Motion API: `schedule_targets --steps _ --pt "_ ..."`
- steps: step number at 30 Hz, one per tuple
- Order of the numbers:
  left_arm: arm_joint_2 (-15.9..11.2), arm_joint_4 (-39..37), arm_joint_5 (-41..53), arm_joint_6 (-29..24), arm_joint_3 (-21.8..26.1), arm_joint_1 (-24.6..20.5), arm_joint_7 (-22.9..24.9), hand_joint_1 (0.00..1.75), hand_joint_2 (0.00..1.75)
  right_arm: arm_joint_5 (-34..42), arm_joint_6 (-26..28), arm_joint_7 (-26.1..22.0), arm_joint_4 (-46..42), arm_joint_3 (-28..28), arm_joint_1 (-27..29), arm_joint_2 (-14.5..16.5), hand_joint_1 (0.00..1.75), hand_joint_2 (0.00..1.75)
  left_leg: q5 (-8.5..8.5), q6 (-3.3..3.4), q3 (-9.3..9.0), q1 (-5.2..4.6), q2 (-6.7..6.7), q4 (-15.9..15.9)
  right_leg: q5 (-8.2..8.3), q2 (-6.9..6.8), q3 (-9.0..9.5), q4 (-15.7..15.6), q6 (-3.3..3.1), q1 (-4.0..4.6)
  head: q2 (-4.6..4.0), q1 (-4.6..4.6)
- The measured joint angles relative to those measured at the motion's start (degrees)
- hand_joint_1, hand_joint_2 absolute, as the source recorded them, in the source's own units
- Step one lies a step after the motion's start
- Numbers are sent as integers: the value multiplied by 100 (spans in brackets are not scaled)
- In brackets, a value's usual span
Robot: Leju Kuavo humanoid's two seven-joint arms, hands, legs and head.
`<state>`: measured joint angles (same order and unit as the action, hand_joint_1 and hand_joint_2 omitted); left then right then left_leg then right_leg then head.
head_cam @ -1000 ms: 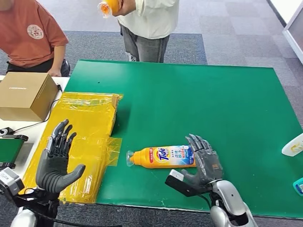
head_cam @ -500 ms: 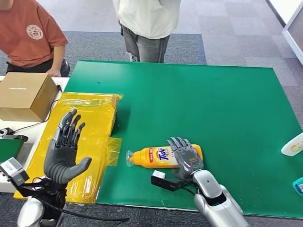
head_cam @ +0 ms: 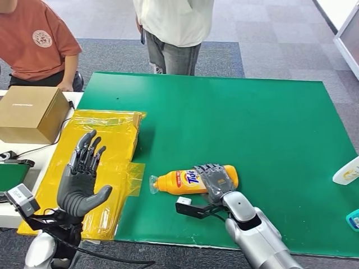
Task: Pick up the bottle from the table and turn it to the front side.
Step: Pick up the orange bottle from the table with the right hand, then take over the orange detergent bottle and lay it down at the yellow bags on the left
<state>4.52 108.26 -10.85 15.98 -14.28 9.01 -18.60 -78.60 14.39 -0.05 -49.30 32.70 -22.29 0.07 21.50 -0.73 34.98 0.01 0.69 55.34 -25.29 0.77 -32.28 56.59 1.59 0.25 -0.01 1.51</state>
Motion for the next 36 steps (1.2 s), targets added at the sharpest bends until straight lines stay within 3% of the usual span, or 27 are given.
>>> schedule_targets --steps 6,11,15,19,27,36 --pt "0 0 7 2 3 19 -1 0 175 575 -284 -288 -106 -11 -28 -20 175 175 0 0 -11 0 0 1 1 1 7 0 1 0 0 -1" --pt "0 1 77 -48 5 80 -42 0 175 2779 -952 -884 -834 -282 212 -46 175 175 7 -8 -27 1 -3 0 -2 11 21 0 -2 1 1 2" --pt "0 2 93 -81 5 96 -61 0 175 3259 -1109 -993 -1022 -361 299 -39 175 175 7 -8 -27 1 -3 0 -2 10 23 0 -3 1 0 3" --pt "-41 4 255 -452 4 282 -378 0 175 6570 -1634 -1684 -3281 -1323 1391 21 175 175 6 -6 3 -1 8 0 -8 -5 2 0 -2 0 1 -2" --pt "-105 -20 309 -449 -138 206 -321 0 175 6365 -1437 -1967 -4140 -1343 1687 69 175 175 8 -5 6 -1 7 0 -8 -3 -4 0 -1 0 1 1" --pt "-185 -658 197 178 -862 -384 148 0 175 5075 -780 -1953 -3640 -521 1469 265 175 175 5 -6 7 0 6 0 -7 -3 -4 1 -1 1 1 0"
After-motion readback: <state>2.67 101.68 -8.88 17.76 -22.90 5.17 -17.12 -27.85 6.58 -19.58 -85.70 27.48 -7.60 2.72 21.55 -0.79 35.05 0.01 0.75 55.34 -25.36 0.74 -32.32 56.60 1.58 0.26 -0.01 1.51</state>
